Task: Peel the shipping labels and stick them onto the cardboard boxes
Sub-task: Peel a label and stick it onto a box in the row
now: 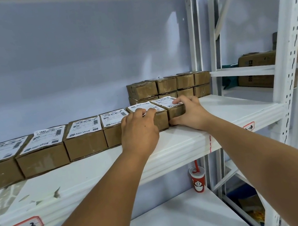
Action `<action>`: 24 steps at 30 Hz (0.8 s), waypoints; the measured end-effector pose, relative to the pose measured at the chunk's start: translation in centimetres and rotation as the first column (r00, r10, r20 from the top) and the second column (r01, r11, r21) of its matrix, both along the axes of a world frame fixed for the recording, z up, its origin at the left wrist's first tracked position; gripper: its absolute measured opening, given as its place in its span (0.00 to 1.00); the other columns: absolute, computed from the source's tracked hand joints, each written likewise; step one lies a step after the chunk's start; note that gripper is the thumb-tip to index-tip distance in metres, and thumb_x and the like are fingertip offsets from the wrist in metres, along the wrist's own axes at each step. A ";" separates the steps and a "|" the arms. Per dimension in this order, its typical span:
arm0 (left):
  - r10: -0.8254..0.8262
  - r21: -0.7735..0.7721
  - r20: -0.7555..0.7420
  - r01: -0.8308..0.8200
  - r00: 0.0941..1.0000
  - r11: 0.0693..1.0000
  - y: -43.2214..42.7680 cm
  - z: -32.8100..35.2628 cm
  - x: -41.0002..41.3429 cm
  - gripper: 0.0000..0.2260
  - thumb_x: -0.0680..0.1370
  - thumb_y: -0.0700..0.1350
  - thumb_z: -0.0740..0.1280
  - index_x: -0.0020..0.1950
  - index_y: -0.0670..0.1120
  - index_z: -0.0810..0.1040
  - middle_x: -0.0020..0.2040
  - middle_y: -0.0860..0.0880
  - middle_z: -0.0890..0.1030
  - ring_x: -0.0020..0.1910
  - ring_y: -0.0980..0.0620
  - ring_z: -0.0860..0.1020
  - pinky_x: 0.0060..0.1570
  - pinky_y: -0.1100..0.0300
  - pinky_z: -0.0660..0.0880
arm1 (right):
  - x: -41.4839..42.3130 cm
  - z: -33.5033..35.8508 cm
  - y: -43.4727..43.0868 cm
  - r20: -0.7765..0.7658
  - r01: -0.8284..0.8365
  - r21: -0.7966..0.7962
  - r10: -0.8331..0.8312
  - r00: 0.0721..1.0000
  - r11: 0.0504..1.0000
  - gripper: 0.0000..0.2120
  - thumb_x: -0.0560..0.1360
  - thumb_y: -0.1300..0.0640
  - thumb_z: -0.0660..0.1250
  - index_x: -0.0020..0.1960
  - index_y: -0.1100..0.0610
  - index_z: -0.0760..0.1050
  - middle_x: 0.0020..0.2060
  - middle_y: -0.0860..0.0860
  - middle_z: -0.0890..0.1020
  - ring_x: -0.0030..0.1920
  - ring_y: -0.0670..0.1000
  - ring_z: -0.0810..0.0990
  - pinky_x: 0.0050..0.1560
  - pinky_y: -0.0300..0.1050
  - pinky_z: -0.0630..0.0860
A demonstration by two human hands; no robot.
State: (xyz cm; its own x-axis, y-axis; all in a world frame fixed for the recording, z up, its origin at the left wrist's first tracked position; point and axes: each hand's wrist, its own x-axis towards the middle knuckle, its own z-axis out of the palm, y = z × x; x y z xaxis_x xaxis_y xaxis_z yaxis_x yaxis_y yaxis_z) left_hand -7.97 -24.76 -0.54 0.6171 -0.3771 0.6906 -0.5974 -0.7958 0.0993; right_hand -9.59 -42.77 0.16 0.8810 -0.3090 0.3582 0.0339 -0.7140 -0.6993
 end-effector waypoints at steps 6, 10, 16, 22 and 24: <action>0.011 0.034 0.009 -0.012 1.000 0.999 -0.1 0.0 -0.2 0.20 0.78 0.44 0.58 0.70 0.54 0.65 0.66 0.51 0.69 0.65 0.49 0.65 0.67 0.54 0.57 | -0.3 0.1 -0.1 0.026 -0.045 0.024 0.045 0.999 0.999 0.20 0.72 0.58 0.69 0.62 0.46 0.70 0.66 0.49 0.61 0.56 0.50 0.68 0.58 0.40 0.65; 0.036 0.021 -0.012 -0.035 0.999 0.999 0.0 -0.2 -0.3 0.22 0.77 0.45 0.58 0.71 0.53 0.62 0.68 0.51 0.66 0.69 0.51 0.62 0.70 0.51 0.51 | -0.5 0.0 0.4 0.033 0.052 -0.082 -0.049 0.998 0.995 0.24 0.71 0.57 0.66 0.64 0.40 0.69 0.68 0.48 0.63 0.65 0.52 0.66 0.71 0.50 0.59; -0.069 0.039 0.154 0.064 0.986 0.997 1.5 2.1 0.4 0.18 0.79 0.48 0.58 0.69 0.50 0.68 0.63 0.48 0.74 0.62 0.46 0.71 0.59 0.51 0.67 | 0.6 3.5 2.1 0.368 0.265 -0.209 -0.176 0.913 0.941 0.10 0.77 0.54 0.61 0.56 0.51 0.76 0.55 0.49 0.77 0.56 0.49 0.74 0.64 0.50 0.65; 0.084 0.030 0.126 -0.088 0.989 0.996 6.0 3.9 2.8 0.14 0.77 0.43 0.61 0.62 0.46 0.75 0.47 0.44 0.82 0.51 0.42 0.76 0.39 0.53 0.70 | 7.4 8.8 4.1 0.054 0.171 -0.536 -0.169 0.984 0.827 0.16 0.74 0.57 0.62 0.61 0.53 0.71 0.54 0.55 0.73 0.54 0.58 0.74 0.54 0.53 0.75; 0.112 0.066 0.107 -0.120 0.988 0.991 5.7 3.2 2.8 0.11 0.77 0.44 0.60 0.59 0.47 0.75 0.42 0.45 0.80 0.48 0.43 0.76 0.35 0.56 0.65 | 10.5 9.8 4.4 -0.012 0.161 -0.569 -0.204 0.979 0.807 0.19 0.73 0.55 0.63 0.64 0.53 0.70 0.58 0.57 0.72 0.57 0.60 0.73 0.58 0.54 0.74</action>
State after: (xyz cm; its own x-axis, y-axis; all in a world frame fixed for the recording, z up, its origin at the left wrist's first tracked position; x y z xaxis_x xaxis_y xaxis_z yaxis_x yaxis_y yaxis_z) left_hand -5.15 -19.03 2.70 0.5871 -0.3581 0.7260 -0.5045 -0.8632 -0.0177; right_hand 0.87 -38.34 9.91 0.8576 -0.2297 0.4602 -0.1692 -0.9709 -0.1693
